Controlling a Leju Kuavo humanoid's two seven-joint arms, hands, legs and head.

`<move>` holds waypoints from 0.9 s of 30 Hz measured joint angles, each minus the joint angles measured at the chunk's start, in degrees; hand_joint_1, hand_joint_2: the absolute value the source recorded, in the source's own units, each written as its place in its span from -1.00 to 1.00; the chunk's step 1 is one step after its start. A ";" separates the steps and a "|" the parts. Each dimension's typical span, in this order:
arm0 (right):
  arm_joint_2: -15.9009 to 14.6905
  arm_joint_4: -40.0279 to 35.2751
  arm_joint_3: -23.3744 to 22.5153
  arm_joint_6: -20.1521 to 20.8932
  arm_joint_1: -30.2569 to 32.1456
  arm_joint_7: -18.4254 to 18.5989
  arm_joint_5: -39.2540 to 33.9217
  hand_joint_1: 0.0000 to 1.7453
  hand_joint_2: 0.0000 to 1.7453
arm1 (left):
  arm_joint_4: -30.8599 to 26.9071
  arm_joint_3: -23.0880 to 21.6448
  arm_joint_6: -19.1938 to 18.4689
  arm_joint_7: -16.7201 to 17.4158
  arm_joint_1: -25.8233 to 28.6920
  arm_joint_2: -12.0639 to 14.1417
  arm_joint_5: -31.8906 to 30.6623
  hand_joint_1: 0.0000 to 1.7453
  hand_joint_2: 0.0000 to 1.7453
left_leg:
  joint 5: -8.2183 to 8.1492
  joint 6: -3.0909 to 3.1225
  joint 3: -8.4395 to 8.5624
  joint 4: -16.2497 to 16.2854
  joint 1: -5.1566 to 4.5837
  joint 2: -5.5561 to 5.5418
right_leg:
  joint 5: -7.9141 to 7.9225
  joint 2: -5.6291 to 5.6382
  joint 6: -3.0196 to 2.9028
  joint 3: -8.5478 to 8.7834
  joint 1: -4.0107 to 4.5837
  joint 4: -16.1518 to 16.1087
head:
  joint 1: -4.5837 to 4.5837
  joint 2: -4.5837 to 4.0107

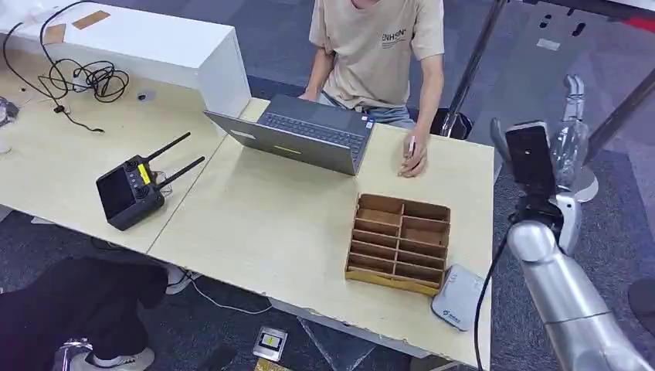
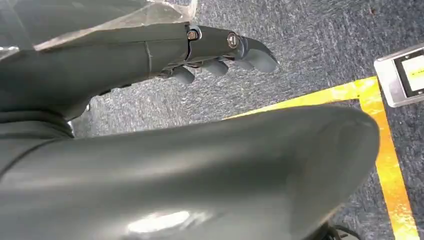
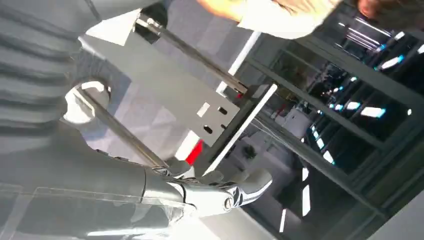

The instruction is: Pass the card to the sensor for recognition and then transmit it.

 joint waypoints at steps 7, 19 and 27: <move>-1.95 -12.62 -8.11 0.22 9.15 -0.83 -4.83 -1.00 -1.00 | 0.02 0.22 0.46 -0.37 0.77 0.24 0.81 -1.00 -1.00 | 0.00 0.00 -0.02 0.00 0.00 0.00 | -0.01 -0.02 0.00 0.01 0.00 0.00 | 0.00 0.00; -1.14 -18.41 -21.86 -3.34 21.85 -9.53 -4.29 -1.00 -1.00 | 0.00 0.72 0.98 -1.07 1.47 0.24 2.60 -1.00 -1.00 | 0.00 0.00 -0.01 -0.01 -0.01 0.00 | -0.01 -0.03 0.00 0.01 -0.01 -0.01 | 0.02 0.00; 2.01 -11.74 -32.05 -3.34 25.18 -15.83 -5.47 -1.00 -1.00 | 0.00 1.79 1.64 -1.88 2.40 0.22 3.76 -1.00 -1.00 | 0.00 0.00 -0.03 -0.02 -0.02 0.00 | -0.02 -0.03 -0.01 0.00 -0.01 0.00 | 0.02 0.00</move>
